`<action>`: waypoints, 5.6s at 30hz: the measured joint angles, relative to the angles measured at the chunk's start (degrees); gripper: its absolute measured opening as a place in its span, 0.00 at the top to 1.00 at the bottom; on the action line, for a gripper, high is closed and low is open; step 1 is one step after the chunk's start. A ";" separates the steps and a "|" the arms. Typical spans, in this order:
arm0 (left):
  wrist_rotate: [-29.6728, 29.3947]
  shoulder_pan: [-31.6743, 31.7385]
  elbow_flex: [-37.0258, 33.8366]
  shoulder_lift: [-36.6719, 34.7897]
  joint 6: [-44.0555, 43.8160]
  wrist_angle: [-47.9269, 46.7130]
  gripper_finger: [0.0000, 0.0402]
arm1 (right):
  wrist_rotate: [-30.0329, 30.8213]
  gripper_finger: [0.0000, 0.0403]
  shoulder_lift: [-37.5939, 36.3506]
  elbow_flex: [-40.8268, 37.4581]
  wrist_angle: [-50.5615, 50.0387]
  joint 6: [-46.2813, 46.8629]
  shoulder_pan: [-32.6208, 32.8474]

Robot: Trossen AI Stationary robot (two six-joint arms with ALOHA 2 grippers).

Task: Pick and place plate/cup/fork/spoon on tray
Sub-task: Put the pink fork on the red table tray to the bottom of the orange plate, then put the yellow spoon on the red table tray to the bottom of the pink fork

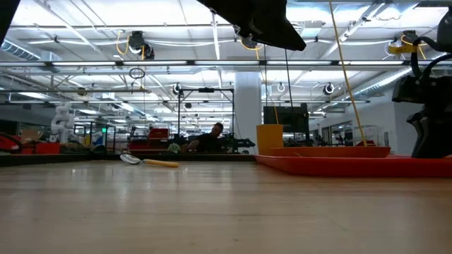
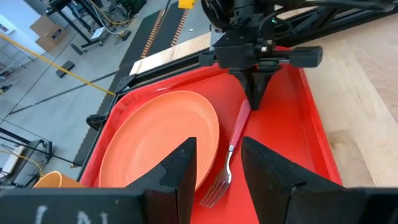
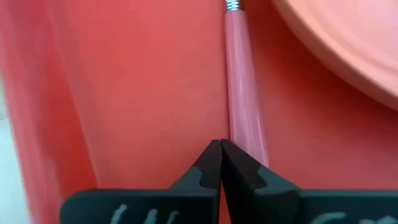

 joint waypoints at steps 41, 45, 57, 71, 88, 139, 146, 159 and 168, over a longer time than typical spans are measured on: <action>-2.73 3.86 0.04 0.00 -3.46 -20.39 0.68 | -1.49 1.00 0.02 7.43 -3.46 -4.65 -4.60; -2.92 6.53 0.04 0.00 -7.21 -30.76 0.68 | -8.07 1.00 0.00 8.69 -2.55 -5.71 -4.60; -1.69 15.13 -4.81 0.00 -14.08 -49.47 0.68 | -25.37 1.00 -0.04 9.62 3.58 -9.01 -4.35; 5.80 26.47 -11.10 0.00 -5.66 -54.60 0.59 | -27.31 1.00 -0.47 9.62 3.35 -12.52 -2.43; 4.39 23.48 -10.99 -0.06 4.86 -58.14 0.40 | -26.76 1.00 -3.26 9.62 3.34 -12.59 -2.43; 3.99 20.18 -17.22 -0.28 -2.60 -50.67 0.90 | -24.96 1.00 -3.26 9.60 5.92 -15.74 -2.48; 8.79 16.19 -12.25 -0.07 -7.26 -50.69 0.92 | -24.91 1.00 -3.26 9.60 5.92 -16.51 -2.48; 8.92 10.50 -5.35 -0.13 -12.14 -50.82 0.97 | -24.91 1.00 -3.26 9.60 5.92 -16.18 -2.48; 7.80 7.66 -5.36 -0.15 -18.76 -45.84 0.99 | -18.92 1.00 -3.23 9.55 10.82 -17.30 -2.49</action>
